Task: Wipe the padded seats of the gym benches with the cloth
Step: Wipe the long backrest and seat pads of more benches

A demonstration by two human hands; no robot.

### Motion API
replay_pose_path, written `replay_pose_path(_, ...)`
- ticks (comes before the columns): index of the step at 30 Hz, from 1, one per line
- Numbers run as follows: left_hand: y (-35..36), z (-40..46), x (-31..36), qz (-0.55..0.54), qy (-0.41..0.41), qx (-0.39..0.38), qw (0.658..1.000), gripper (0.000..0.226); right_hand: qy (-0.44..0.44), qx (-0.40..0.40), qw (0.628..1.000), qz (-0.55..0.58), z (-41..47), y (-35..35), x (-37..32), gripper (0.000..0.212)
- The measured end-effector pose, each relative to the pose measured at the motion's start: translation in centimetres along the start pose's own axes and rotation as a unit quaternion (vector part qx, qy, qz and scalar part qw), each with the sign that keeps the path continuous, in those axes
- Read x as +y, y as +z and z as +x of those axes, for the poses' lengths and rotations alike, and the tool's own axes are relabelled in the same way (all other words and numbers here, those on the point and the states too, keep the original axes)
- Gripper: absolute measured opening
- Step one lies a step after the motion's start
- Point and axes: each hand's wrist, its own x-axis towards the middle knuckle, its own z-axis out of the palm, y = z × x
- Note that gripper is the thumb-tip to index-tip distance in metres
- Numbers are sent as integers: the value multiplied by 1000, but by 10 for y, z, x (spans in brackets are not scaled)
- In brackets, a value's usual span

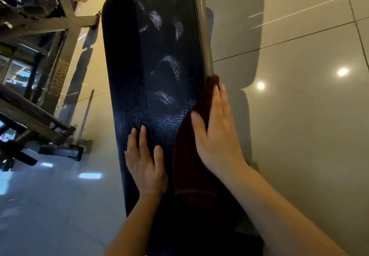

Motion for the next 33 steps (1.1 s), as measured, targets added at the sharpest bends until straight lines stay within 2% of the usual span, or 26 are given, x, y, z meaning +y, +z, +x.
replay_pose_path(5,0,2,-1,7,2,1,1000,56,-36,92,994,-38,23,3,-6,65)
replay_pose_path(13,0,3,3,7,-2,-1,1000,58,-52,15,999,3,-119,13,50,73)
replay_pose_path(19,0,2,0,9,13,11,1000,61,13,42,999,2,-79,17,26,70)
replay_pose_path(25,2,3,0,8,16,15,1000,61,0,37,999,8,11,-1,-2,66)
replay_pose_path(29,1,3,0,11,15,15,1000,61,-61,53,997,14,-43,6,10,60)
replay_pose_path(31,1,4,0,9,13,15,1000,69,-76,46,996,-4,-82,12,23,62)
replay_pose_path(33,1,5,2,9,10,16,1000,66,-84,38,996,-21,-102,13,33,64)
